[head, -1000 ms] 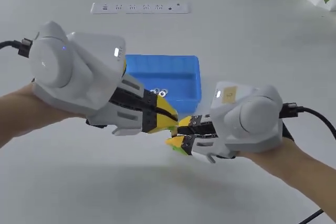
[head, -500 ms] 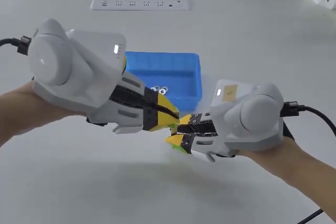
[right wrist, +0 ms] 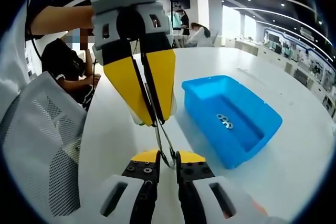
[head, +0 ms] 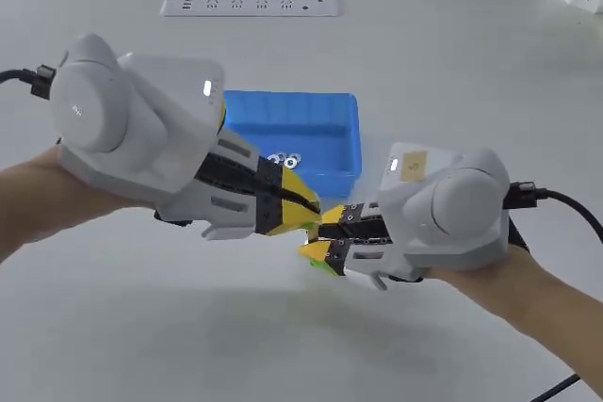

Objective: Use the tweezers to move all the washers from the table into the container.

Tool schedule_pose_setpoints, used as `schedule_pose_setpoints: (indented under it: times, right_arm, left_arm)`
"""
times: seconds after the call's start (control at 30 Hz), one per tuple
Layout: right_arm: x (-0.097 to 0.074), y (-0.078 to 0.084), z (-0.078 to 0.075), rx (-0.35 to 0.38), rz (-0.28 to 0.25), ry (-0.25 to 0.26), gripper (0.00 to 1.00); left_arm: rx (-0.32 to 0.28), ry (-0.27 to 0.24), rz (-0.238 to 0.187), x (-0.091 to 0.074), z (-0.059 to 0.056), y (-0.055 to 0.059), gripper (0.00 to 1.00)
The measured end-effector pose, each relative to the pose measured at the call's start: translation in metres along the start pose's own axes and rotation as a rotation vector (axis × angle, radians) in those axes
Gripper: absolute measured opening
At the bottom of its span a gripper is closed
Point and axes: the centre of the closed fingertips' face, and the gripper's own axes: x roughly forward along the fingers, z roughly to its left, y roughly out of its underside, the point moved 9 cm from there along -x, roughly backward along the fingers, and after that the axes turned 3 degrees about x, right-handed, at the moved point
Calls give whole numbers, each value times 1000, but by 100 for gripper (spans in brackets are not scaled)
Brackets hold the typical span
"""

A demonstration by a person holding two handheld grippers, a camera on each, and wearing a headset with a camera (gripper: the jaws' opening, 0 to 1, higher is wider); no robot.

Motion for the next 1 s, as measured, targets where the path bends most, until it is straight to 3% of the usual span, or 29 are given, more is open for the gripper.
schedule_pose_setpoints:
  times: [0.53,1.0]
  right_arm:
    - [1,-1,-1,-1,3,-24,11]
    - [-18,-44,-11,-80,-51,41,11]
  left_arm:
    - [0,-6,2,-3,1,-2,6]
    - [91,-99,-21,-38,14,-30,6]
